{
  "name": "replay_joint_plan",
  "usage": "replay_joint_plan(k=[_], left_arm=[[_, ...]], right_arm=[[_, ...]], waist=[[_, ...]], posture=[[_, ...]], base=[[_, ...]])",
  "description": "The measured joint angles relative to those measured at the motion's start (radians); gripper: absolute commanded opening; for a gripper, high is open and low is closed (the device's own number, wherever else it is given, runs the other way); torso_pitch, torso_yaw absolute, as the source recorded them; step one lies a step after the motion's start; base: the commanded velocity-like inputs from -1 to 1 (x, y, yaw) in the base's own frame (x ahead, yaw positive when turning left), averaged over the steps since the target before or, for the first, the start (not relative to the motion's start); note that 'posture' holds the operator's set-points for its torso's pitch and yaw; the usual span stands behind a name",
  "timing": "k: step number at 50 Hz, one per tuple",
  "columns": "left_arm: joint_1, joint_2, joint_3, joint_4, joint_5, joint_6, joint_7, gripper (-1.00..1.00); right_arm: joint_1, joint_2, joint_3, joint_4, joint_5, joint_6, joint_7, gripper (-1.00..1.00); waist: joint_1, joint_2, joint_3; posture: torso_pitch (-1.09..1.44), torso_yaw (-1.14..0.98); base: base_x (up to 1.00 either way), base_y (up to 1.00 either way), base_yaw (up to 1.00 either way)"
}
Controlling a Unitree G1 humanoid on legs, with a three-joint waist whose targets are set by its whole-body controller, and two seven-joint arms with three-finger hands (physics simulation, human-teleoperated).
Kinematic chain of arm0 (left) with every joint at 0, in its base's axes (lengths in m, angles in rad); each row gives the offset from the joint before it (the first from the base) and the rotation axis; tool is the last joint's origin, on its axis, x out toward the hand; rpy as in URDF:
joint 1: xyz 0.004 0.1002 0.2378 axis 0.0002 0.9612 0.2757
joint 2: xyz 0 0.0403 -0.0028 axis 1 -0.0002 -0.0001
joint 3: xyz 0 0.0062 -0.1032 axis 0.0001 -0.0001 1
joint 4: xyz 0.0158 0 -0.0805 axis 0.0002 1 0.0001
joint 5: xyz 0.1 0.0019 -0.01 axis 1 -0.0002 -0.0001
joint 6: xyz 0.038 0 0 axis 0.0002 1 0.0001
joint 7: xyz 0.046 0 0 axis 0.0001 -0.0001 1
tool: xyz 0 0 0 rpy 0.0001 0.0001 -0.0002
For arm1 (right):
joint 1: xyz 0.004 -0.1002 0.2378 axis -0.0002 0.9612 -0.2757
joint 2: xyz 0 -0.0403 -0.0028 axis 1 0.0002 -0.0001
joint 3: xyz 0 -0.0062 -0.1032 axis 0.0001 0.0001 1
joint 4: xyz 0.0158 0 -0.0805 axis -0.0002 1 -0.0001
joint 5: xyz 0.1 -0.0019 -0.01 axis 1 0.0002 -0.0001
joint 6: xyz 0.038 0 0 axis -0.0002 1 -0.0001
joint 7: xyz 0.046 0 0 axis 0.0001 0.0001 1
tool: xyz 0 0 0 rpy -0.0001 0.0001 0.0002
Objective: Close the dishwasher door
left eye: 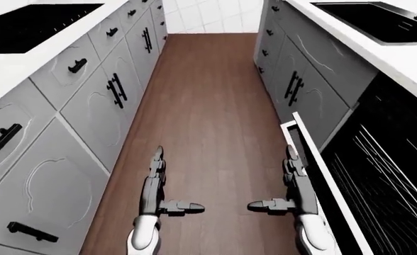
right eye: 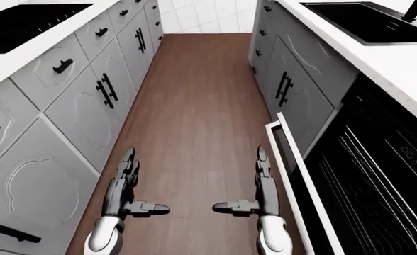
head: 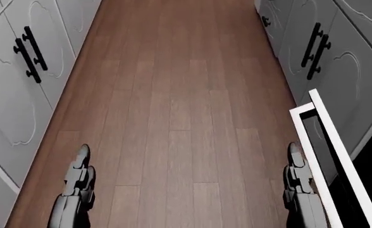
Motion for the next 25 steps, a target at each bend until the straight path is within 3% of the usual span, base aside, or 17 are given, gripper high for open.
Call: replay_joint_plan(k=[9,13,22,25], left_arm=[[-0.002,0.002,0.006,-0.013,0.002,-0.007,0.006,1.0],[-0.004,0.002,0.004,-0.009,0.002,-0.005,0.004,1.0],[-0.004,0.009,0.02,-0.011,0.001,-0.005,0.009,1.0],[-0.003,0.008,0.02,-0.009,0.001,-0.003,0.01,1.0]], right_arm=[[-0.012,0.001,0.017,-0.024,-0.013,0.014,0.002,1.0],[-0.018,0.001,0.013,-0.026,-0.017,0.017,-0.001,1.0],[-0.015,0.007,0.023,-0.025,-0.016,0.02,0.004,1.0],[-0.013,0.006,0.02,-0.018,-0.015,0.016,0.004,1.0]], waist=[[0.0,-0.005,-0.019],[-0.002,0.004,-0.032],[0.003,-0.002,-0.015],[-0.008,-0.006,-0.02]], posture=[[0.0,0.0],[0.0,0.0],[0.0,0.0],[0.0,0.0]], base=[[-0.01,0.0,0.0],[-0.56,0.0,0.0],[-0.55,0.0,0.0],[-0.51,0.0,0.0]])
